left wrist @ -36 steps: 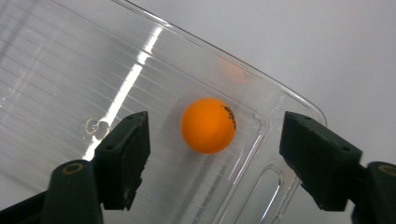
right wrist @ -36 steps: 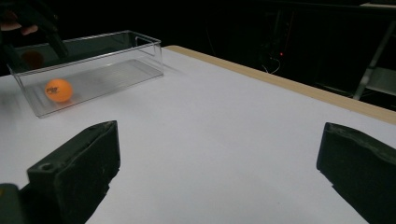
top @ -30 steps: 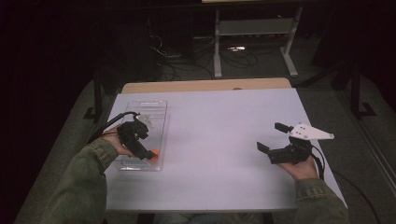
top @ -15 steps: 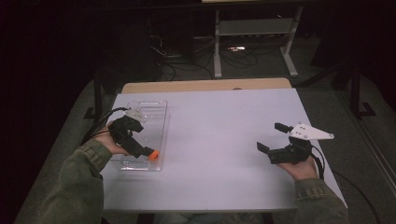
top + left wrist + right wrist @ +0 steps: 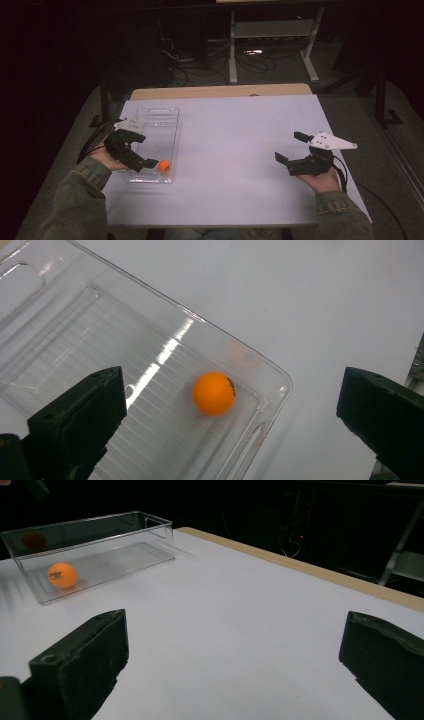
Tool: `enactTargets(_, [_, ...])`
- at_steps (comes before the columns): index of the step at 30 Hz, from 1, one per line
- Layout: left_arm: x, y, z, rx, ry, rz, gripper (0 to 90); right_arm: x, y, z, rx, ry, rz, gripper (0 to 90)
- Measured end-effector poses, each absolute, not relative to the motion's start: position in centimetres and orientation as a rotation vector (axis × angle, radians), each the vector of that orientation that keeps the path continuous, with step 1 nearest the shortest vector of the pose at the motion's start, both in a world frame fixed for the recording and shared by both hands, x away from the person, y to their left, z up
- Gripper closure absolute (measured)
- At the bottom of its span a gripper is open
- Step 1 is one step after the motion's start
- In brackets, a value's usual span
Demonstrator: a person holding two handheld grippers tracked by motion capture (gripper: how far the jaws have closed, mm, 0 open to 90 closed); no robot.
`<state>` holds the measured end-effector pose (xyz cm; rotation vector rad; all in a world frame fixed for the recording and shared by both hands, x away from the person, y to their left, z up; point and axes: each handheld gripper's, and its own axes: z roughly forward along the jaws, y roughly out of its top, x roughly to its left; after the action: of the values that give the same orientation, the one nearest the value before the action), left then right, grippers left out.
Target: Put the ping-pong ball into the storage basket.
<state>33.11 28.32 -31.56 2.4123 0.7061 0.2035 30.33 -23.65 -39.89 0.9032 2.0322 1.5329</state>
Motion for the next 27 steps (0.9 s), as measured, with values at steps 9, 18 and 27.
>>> enactTargets(9, [32.1, 29.2, -31.7, 2.364, 0.72, 0.237, 0.0, 30.3, -23.6, -39.9, 0.903, 2.032, 1.533, 0.0])
enactTargets(18, [31.2, 29.4, -32.3, 2.341, 0.715, 0.249, 0.0, 30.3, -23.6, -39.9, 0.9, 2.034, 1.532, 0.0])
enactTargets(27, [30.4, 30.6, -32.8, 2.285, 0.742, 0.28, 0.0, 30.3, -23.7, -39.9, 0.902, 2.032, 1.534, 0.0])
